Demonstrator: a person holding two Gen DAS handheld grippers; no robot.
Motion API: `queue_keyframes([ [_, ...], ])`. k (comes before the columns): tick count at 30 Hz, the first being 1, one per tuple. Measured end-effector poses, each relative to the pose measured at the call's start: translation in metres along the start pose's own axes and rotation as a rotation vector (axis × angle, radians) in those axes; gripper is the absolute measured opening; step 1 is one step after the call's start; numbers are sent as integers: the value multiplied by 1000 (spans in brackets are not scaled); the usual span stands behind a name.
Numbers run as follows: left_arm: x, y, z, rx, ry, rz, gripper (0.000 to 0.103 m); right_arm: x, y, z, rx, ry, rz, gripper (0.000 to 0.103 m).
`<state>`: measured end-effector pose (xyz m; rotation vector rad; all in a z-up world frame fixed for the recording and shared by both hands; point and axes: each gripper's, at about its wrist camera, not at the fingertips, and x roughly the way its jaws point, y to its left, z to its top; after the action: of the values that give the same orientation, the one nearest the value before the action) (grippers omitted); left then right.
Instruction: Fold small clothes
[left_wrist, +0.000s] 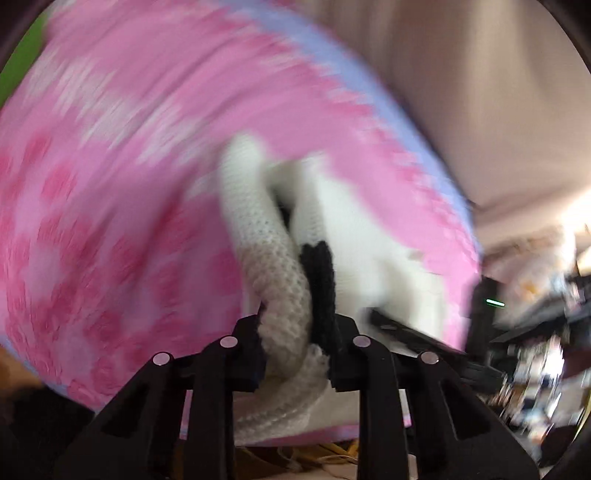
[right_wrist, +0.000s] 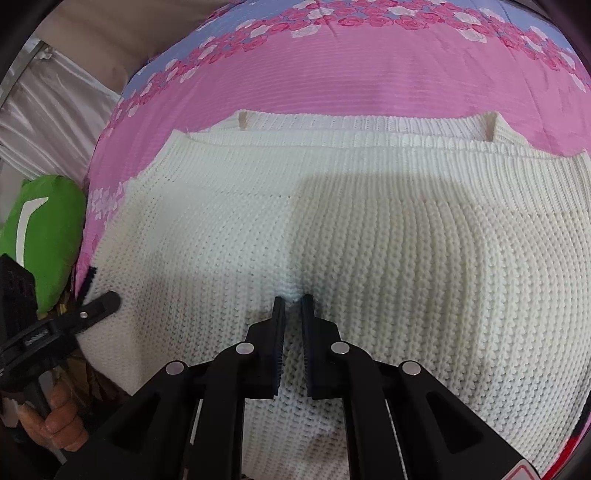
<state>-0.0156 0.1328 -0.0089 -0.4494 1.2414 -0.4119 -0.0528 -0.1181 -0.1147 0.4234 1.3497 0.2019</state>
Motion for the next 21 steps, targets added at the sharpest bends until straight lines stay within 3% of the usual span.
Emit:
queue_keyframes([
  [5,0,-111,6,317,17,-86,23,-13,-18,-4,63,-15,66,5],
  [7,20,-155,-4,440,57,-123,23,-34,-34,-11,110,-47,75,8],
  [10,77,-208,-39,604,194,-141,24,-71,-71,-26,193,-118,71,13],
  [12,119,-222,-64,668,289,-111,27,-94,-101,-41,255,-161,49,16],
  [13,147,-227,-80,712,349,-51,28,-105,-116,-50,278,-179,20,17],
  [15,176,-232,-102,792,388,106,32,-120,-141,-68,309,-196,-45,17],
  [16,171,-236,-105,808,360,113,33,-123,-149,-74,324,-196,-59,17],
  [17,161,-238,-105,813,322,105,41,-126,-158,-80,348,-193,-66,17],
  [18,149,-238,-103,819,286,102,58,-129,-165,-85,368,-196,-65,17],
  [20,116,-234,-94,818,181,115,80,-137,-169,-91,391,-216,-58,25],
  [21,97,-226,-87,802,129,107,84,-140,-170,-92,390,-224,-53,31],
])
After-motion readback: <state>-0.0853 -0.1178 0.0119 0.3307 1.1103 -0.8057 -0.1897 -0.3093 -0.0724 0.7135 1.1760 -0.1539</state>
